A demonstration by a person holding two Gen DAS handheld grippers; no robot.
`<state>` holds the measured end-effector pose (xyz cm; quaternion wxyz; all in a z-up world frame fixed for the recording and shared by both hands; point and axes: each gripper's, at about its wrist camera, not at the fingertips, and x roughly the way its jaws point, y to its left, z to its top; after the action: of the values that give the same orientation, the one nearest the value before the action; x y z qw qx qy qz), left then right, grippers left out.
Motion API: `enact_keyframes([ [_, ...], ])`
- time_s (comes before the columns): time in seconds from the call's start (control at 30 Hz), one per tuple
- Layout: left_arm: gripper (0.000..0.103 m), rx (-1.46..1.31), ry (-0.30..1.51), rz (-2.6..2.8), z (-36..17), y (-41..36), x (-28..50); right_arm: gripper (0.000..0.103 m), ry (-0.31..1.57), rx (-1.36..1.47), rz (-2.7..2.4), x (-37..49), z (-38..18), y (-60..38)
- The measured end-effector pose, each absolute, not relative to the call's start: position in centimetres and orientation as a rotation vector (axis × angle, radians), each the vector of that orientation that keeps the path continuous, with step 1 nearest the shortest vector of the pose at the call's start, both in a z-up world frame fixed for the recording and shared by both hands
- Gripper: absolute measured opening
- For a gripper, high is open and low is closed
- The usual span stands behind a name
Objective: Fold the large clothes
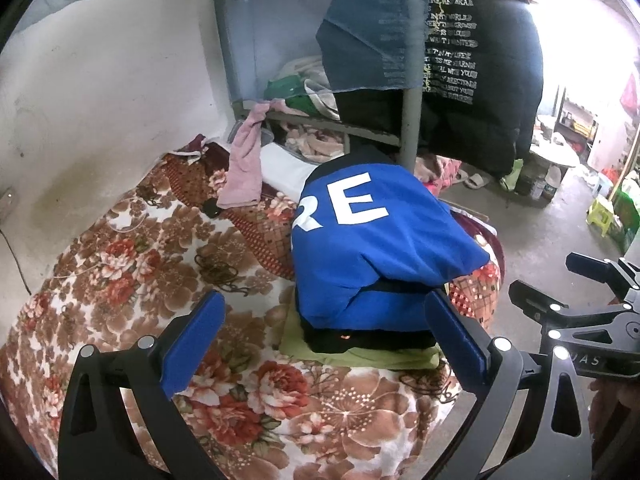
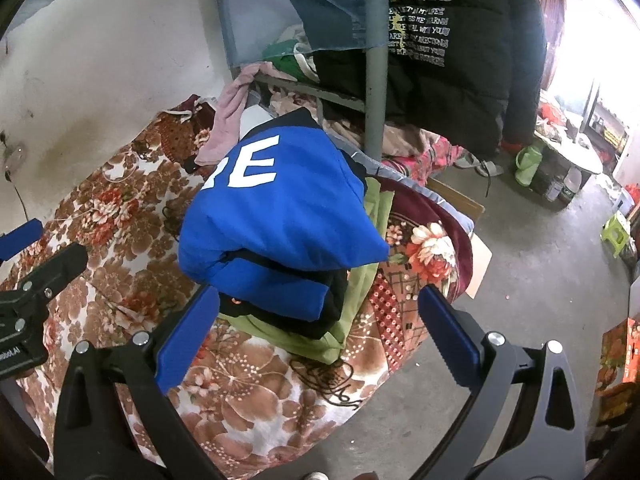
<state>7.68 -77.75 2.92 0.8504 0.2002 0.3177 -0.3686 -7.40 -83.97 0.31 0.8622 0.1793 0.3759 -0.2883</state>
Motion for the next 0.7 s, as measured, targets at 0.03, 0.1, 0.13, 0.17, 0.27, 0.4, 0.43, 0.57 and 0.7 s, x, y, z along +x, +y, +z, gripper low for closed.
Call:
enact_keyframes([
  [0.03,0.098,0.420,0.671,-0.778,2.91,-77.73,7.63,0.098,0.787,0.380,-0.606,-7.53,0.33,-83.98],
  [0.1,0.098,0.422,0.670,-0.776,2.90,-77.78,7.64,0.098,0.783,0.392,-0.609,-7.77,0.34,-84.04],
  [0.13,0.098,0.424,0.670,-0.777,2.88,-77.80,7.58,0.098,0.784,0.396,-0.611,-7.85,0.31,-84.08],
  [0.17,0.098,0.421,0.672,-0.776,2.89,-77.83,7.68,0.098,0.783,0.400,-0.611,-7.89,0.32,-84.08],
  [0.27,0.098,0.422,0.673,-0.778,2.86,-77.71,7.55,0.098,0.781,0.403,-0.610,-8.07,0.44,-83.98],
  [0.4,0.098,0.418,0.679,-0.785,2.81,-77.70,7.54,0.098,0.784,0.395,-0.609,-8.11,0.41,-83.93],
  [0.43,0.098,0.420,0.676,-0.786,2.81,-77.61,7.42,0.098,0.785,0.391,-0.610,-8.10,0.48,-83.88],
  [0.57,0.098,0.417,0.681,-0.785,2.77,-77.53,7.29,0.098,0.786,0.404,-0.613,-8.16,0.61,-83.95],
  [0.7,0.098,0.421,0.678,-0.787,2.84,-77.44,7.19,0.098,0.784,0.403,-0.614,-8.21,0.79,-83.87],
])
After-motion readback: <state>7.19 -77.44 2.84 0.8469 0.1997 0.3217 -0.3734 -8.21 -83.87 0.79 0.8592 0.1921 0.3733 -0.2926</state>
